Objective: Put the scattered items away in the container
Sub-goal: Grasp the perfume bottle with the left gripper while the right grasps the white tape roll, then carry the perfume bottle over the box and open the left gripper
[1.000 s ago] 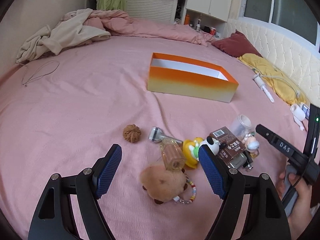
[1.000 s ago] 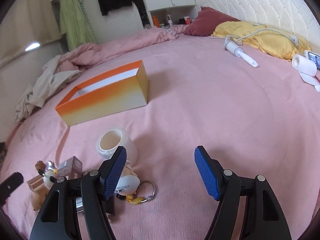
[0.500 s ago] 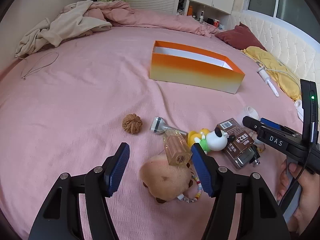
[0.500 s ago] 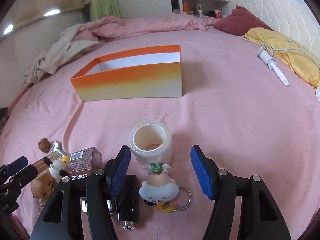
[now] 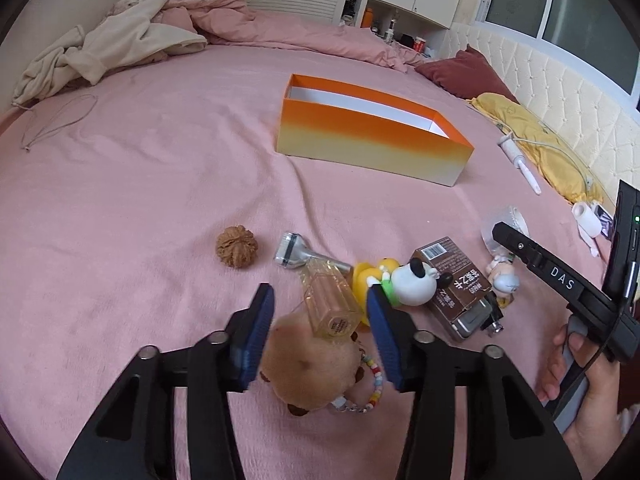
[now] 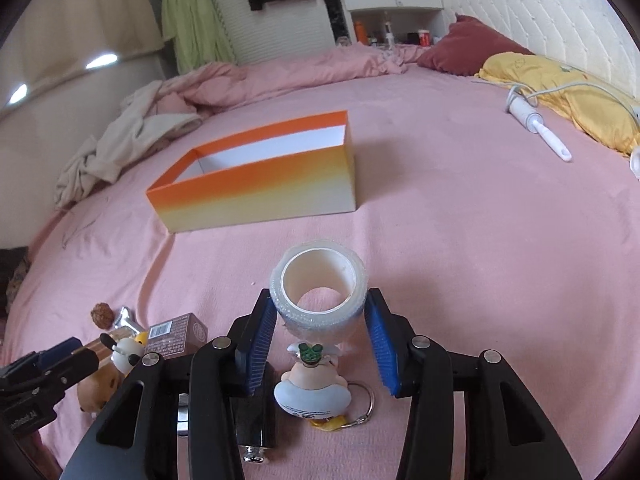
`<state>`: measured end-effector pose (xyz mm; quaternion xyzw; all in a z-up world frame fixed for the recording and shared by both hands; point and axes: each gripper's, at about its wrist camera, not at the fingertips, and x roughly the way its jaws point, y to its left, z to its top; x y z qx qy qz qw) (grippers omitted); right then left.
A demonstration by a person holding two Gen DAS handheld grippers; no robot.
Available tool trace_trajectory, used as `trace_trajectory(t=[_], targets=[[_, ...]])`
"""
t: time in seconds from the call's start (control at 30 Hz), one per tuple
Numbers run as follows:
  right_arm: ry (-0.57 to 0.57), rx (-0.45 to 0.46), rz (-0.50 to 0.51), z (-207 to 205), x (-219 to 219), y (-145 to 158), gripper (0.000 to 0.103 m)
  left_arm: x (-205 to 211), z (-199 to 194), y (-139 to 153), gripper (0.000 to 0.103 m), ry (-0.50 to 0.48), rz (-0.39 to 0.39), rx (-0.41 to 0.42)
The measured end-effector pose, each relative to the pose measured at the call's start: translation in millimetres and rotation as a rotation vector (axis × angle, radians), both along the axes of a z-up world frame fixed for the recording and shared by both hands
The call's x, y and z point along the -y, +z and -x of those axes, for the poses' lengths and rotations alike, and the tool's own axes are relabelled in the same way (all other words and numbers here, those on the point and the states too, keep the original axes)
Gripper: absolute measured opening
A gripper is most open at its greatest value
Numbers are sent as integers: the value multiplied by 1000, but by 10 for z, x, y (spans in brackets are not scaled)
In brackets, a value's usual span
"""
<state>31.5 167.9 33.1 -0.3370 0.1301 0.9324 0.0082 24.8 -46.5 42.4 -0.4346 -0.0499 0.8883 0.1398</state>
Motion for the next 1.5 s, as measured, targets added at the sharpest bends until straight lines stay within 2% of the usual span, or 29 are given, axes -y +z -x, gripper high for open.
trace_trajectory(t=[0.1, 0.2, 0.27, 0.6, 0.8, 0.97, 1.1, 1.27, 1.37, 1.5], targets=[[-27, -27, 32, -60, -75, -37, 44, -65, 78, -51, 33, -7, 35, 25], [-38, -23, 61, -75, -125, -88, 45, -94, 139, -107, 33, -3, 37, 46], [-43, -19, 78, -73, -158, -101, 45, -82, 144, -128, 19, 5, 31, 46], [-49, -15, 97, -83, -196, -111, 45, 19, 132, 201, 19, 13, -11, -33], [-56, -14, 91, -89, -196, -128, 45, -102, 716, 615, 19, -28, -23, -85], [-57, -21, 83, -94, -188, -148, 45, -312, 1408, 847, 19, -54, 54, -95], [-58, -18, 92, -88, -206, -174, 45, -478, 1865, 769, 19, -54, 118, -50], [-58, -16, 100, -78, -221, -196, 45, -600, 2183, 418, 19, -56, 151, 83], [-58, -14, 105, -72, -231, -209, 45, -602, 2236, 220, 19, -38, 151, 132], [-56, -13, 112, -68, -241, -219, 45, -571, 2212, 178, 24, -25, 104, 118]])
